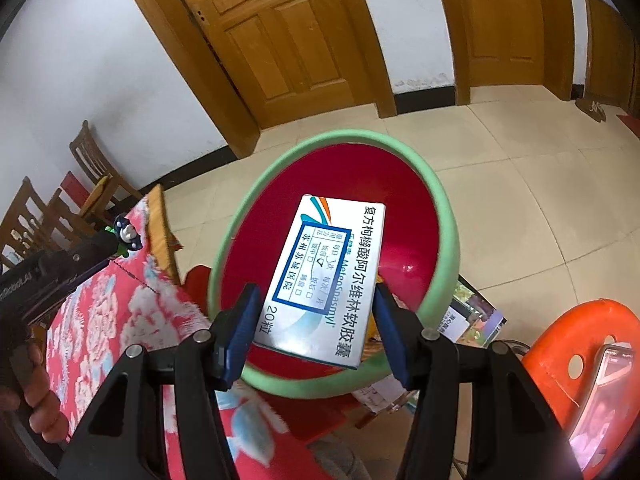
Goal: Collect trash
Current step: 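Carry the toy and box over the red bin and open both tools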
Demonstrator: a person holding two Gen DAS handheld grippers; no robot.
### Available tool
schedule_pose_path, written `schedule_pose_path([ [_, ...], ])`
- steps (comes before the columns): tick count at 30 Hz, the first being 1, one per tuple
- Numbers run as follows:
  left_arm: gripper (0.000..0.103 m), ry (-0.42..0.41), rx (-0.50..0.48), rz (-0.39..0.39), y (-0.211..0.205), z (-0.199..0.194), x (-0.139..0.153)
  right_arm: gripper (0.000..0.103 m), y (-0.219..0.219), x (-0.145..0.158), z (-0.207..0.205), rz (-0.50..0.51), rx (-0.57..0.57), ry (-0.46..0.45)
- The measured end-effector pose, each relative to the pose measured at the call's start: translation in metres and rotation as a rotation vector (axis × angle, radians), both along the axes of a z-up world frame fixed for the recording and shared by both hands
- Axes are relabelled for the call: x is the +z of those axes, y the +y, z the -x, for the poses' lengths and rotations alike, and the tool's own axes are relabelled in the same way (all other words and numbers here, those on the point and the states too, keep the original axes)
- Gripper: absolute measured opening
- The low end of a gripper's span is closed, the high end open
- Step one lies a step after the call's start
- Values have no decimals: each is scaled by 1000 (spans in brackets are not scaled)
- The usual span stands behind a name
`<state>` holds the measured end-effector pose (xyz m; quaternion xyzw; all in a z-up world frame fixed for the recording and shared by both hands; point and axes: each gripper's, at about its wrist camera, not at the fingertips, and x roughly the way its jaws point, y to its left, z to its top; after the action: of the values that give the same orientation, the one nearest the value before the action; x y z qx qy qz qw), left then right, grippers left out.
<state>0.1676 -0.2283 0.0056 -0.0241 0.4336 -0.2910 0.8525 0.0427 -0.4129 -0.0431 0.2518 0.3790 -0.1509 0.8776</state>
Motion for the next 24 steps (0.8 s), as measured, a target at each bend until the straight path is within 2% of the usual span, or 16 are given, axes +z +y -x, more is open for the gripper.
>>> schedule_pose_path([
  [11,36,34,-53,-29,-28,5,-20,59,-18,-12,1,-34,-26,20],
  [24,36,58,-111,-98,-60,1,-41,60,-16,10,18,-7,-62,-40],
])
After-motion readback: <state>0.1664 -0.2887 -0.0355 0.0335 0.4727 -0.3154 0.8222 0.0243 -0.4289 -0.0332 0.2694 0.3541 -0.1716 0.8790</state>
